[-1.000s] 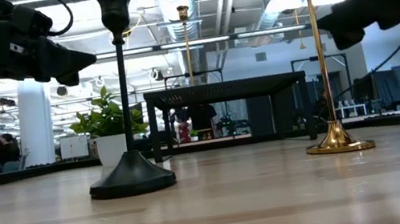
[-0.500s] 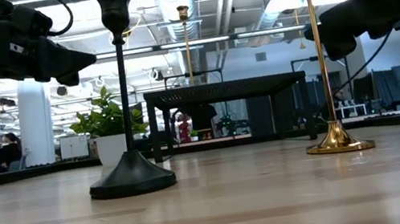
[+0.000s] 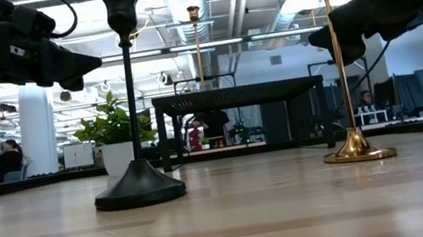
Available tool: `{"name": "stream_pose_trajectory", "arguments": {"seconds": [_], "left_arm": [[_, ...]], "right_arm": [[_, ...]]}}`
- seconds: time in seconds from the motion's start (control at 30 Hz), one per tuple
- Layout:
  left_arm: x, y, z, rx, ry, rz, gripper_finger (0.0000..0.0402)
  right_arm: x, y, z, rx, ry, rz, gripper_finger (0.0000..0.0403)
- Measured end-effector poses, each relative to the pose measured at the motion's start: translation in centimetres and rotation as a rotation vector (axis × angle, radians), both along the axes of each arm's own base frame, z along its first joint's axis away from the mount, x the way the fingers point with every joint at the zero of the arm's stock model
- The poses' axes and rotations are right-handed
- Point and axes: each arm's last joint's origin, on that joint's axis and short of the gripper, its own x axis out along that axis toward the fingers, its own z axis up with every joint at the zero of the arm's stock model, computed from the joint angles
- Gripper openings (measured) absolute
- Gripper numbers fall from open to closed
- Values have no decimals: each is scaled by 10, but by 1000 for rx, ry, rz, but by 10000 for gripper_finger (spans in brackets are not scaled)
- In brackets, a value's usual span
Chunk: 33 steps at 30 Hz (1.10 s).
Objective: Pick & Place candle stick holders
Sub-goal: Put the golden candle holder on the shelf
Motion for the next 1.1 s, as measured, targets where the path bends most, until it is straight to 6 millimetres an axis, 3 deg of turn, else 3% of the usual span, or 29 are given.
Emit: {"name": "stream_pose_trajectory", "arguments": {"seconds": [0.23,0.97,1.1], "left_arm": [[0,0,0,-1,0,0,5],[0,0,0,-27,2,-2,5],[0,0,0,-27,2,-2,5]], "right_arm": [[0,5,0,0,2,25,179],[0,5,1,36,4,13,13],[4,6,5,38,-3,14,13]]}}
